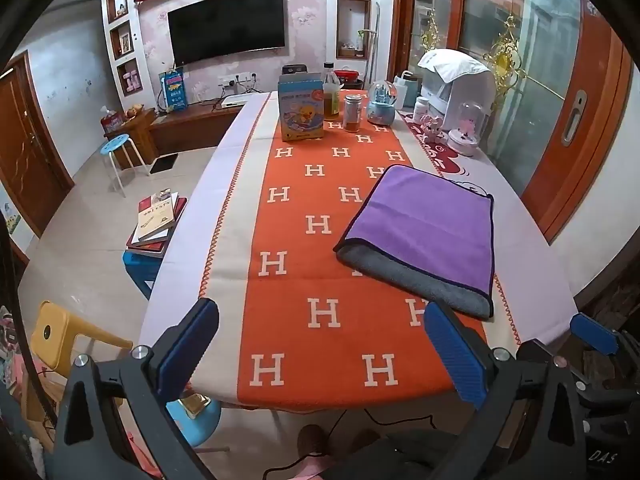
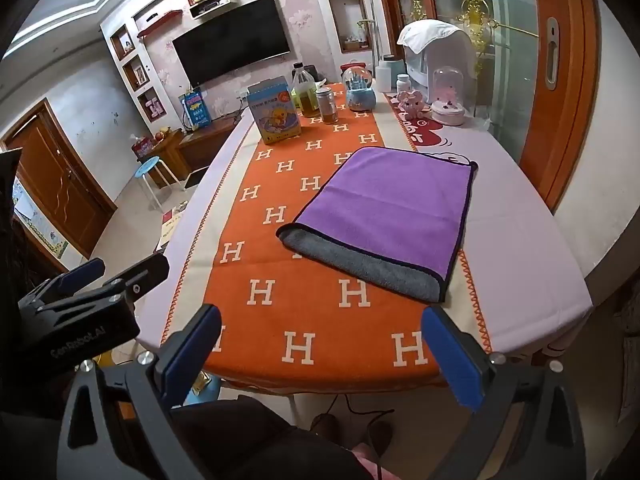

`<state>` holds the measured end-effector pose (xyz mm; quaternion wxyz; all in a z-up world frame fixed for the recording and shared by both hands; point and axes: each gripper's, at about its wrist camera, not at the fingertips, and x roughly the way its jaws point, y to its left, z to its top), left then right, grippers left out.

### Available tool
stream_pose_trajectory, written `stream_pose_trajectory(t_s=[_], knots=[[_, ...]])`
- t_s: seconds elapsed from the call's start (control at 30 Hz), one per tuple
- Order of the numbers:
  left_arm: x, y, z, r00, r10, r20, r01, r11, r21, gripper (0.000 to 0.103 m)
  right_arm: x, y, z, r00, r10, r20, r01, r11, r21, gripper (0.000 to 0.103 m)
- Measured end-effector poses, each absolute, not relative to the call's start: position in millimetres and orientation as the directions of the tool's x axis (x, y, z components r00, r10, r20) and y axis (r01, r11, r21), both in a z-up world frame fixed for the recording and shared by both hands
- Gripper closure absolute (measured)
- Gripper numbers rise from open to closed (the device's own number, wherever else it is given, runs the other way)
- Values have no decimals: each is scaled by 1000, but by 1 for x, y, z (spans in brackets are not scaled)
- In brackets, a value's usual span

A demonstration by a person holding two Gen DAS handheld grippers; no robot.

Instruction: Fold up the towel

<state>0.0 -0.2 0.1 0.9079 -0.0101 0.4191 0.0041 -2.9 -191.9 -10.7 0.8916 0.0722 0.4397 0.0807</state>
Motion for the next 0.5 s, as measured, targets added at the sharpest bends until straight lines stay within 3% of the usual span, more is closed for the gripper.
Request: stream_pose_trajectory(t_s=[0.5], knots=[[4, -1, 1, 656, -11, -755, -14, 1000, -27, 1, -1, -192, -11, 594, 196, -780, -74, 979, 190, 3]])
